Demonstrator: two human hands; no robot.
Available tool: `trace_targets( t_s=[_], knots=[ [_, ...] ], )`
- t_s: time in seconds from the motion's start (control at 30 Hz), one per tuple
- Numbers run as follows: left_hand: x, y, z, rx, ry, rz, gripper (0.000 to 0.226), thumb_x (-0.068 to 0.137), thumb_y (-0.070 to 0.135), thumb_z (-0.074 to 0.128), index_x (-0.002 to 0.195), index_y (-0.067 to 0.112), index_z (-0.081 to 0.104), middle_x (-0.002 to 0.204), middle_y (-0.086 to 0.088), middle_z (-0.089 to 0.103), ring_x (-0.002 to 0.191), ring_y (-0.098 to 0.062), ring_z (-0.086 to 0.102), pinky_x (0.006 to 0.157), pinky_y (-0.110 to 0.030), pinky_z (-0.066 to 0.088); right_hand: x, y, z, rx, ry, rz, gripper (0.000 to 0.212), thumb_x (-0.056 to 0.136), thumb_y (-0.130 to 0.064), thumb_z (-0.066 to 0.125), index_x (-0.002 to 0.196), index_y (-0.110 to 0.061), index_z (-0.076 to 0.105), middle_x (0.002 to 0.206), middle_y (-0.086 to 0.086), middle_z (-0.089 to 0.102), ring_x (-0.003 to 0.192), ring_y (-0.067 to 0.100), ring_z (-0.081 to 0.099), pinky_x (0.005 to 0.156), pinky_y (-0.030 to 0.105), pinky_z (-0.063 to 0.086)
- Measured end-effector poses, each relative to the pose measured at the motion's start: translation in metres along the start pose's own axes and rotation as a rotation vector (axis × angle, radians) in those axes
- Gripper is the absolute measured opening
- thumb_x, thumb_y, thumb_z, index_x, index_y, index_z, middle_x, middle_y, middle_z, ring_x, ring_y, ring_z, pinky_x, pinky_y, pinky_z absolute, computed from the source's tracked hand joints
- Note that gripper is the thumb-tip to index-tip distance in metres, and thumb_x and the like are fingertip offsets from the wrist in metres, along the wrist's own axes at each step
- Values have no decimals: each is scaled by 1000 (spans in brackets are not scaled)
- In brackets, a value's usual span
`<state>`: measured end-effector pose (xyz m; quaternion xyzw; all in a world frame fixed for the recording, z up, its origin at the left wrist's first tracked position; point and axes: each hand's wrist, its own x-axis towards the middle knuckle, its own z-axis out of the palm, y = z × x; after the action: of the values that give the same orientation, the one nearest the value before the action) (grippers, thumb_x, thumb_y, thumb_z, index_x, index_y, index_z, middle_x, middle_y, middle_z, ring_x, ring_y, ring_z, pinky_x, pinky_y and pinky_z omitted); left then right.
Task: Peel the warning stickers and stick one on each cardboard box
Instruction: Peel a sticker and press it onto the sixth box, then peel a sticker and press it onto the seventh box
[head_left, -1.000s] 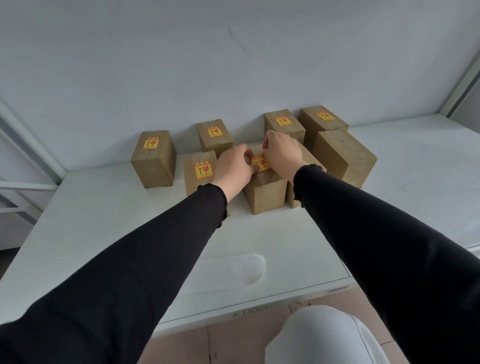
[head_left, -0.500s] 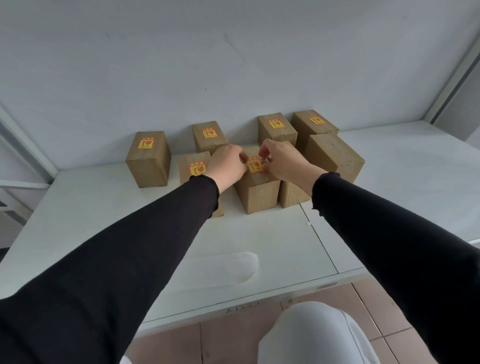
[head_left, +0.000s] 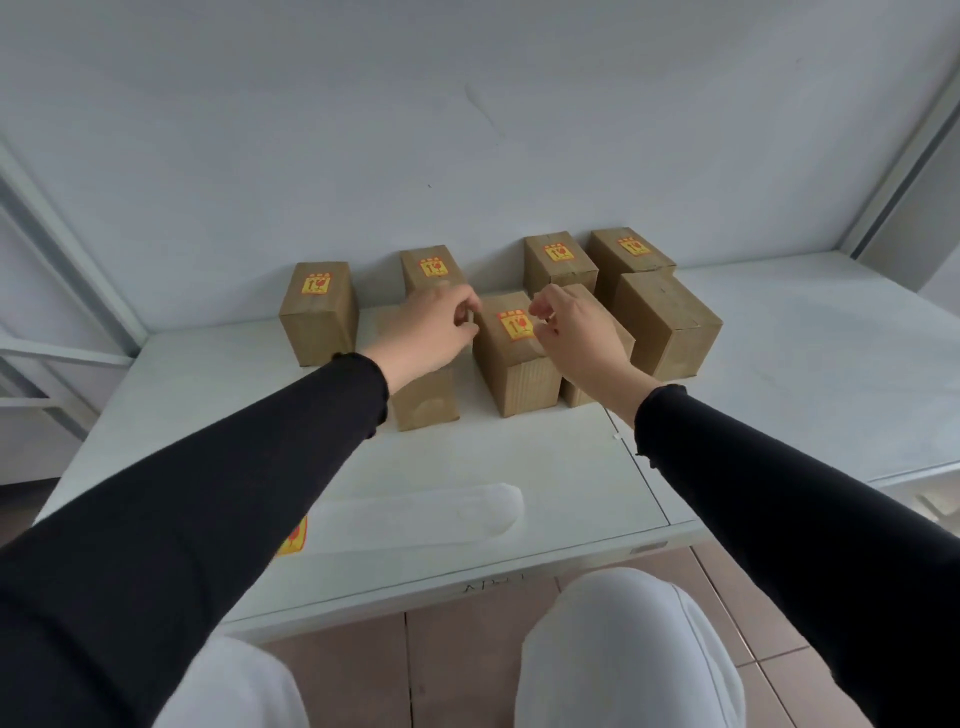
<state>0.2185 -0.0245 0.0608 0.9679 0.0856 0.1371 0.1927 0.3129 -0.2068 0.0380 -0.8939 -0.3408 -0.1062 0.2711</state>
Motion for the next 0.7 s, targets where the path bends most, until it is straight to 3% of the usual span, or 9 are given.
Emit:
trace_targets(
  t_s=[0.2, 0.33, 0.43, 0.53, 0.7],
  knots=[
    [-86, -53, -34, 19, 50, 23, 14, 95, 27, 63, 107, 25, 69, 111, 6, 56, 106, -15, 51, 84, -31, 38, -50, -51, 7, 5, -29, -133, 18, 97, -18, 53, 112, -22, 62, 116, -4, 64, 105, 18, 58, 94, 39, 46],
    [-149, -89, -44, 44, 33, -30, 13, 93, 25, 65, 105, 24, 71, 105, 3, 61, 106, -19, 54, 91, -37, 43, -79, -101, 31, 32, -106, -225, 18, 94, -18, 53, 110, -21, 62, 115, -4, 64, 104, 20, 57, 86, 40, 45],
    [-186, -112, -46, 44, 17, -104, 15, 95, 24, 63, 108, 23, 71, 110, 5, 62, 108, -16, 52, 92, -34, 41, -98, -138, 56, 45, -160, -265, 17, 94, -21, 57, 110, -22, 64, 115, -5, 65, 106, 20, 56, 84, 36, 43],
    [-213, -131, -42, 46, -12, -184, 17, 95, 23, 62, 111, 24, 68, 113, 4, 61, 108, -16, 54, 90, -34, 44, -118, -166, 86, 78, -227, -266, 16, 95, -23, 58, 111, -24, 64, 112, -7, 65, 104, 16, 57, 87, 34, 44],
    [-240, -150, -28, 61, -116, -294, 30, 94, 23, 64, 124, 20, 63, 124, -1, 59, 115, -19, 54, 93, -33, 46, -143, -190, 127, 98, -293, -212, 18, 94, -21, 56, 111, -20, 63, 105, -4, 66, 98, 20, 58, 79, 31, 41]
  ],
)
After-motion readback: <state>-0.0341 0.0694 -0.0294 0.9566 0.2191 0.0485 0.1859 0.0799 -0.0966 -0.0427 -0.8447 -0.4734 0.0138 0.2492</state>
